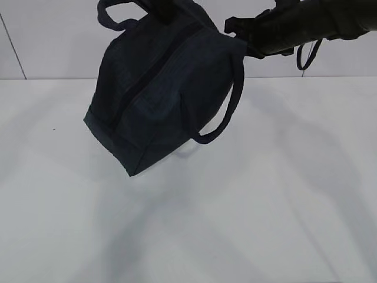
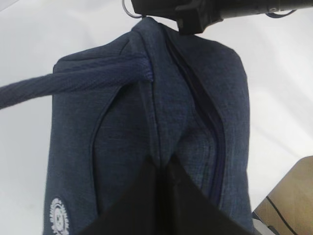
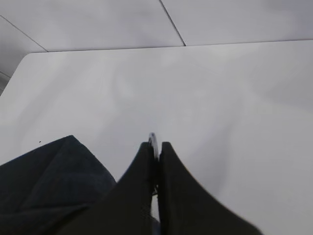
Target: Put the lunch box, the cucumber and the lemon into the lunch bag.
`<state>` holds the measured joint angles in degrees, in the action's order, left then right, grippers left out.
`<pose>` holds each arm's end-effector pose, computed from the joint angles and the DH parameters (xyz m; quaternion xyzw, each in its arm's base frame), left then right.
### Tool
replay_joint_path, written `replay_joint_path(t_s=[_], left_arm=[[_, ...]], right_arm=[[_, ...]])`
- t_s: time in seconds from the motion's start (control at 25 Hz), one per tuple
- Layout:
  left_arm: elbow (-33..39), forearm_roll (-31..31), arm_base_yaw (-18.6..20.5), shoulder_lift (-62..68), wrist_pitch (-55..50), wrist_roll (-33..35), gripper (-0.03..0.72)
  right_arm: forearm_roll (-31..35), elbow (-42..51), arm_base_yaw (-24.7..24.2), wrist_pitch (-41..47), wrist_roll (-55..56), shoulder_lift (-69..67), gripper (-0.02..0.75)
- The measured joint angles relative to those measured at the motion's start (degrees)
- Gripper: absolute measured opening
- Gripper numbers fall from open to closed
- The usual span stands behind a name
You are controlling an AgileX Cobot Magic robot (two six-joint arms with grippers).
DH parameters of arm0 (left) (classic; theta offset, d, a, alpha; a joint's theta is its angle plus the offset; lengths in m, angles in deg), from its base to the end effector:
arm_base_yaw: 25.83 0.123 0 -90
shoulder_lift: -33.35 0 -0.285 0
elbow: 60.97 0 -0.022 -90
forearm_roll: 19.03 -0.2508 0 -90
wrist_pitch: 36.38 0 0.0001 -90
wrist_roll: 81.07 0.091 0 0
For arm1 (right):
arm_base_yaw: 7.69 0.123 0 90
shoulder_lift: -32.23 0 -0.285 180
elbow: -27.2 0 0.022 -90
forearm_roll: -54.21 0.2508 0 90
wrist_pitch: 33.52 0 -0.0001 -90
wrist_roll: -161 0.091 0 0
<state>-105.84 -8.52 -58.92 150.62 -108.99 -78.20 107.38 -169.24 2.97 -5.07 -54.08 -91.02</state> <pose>0.3387 -0.2397 0.3999 0.2933 0.9033 -0.1665 0.2651 0.4572 0.1214 0.2618 -0.0609 0.8718 0.2671 0.4060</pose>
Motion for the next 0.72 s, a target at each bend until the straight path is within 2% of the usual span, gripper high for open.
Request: replay_joint_path(t_s=[0.12, 0.2, 0.28, 0.4, 0.48, 0.72], left_arm=[[0.00, 0.10, 0.00, 0.00, -0.22, 0.10, -0.007], [0.00, 0.32, 0.00, 0.00, -0.34, 0.11, -0.007], [0.00, 0.73, 0.00, -0.22, -0.94, 0.11, -0.007], [0.00, 1.07, 0.00, -0.20, -0.95, 0.11, -0.007], [0.00, 1.29, 0.00, -0.20, -0.95, 0.11, -0.007], [0.00, 4.12, 0.00, 1.48, -0.95, 0.11, -0.007]], right_arm=[[0.58, 0.00, 0.00, 0.76, -0.32, 0.00, 0.015], [1.70, 0.00, -0.31, 1.14, -1.56, 0.00, 0.063], [2.41, 0.00, -0.73, 1.24, -2.81, 0.00, 0.148], [4.22, 0.00, -1.49, 1.25, -3.79, 0.13, 0.331], [4.46, 0.11, -1.99, 1.38, -3.88, 1.27, 0.413], [4.81, 0.11, -5.82, 1.38, -4.01, 8.18, 0.452]])
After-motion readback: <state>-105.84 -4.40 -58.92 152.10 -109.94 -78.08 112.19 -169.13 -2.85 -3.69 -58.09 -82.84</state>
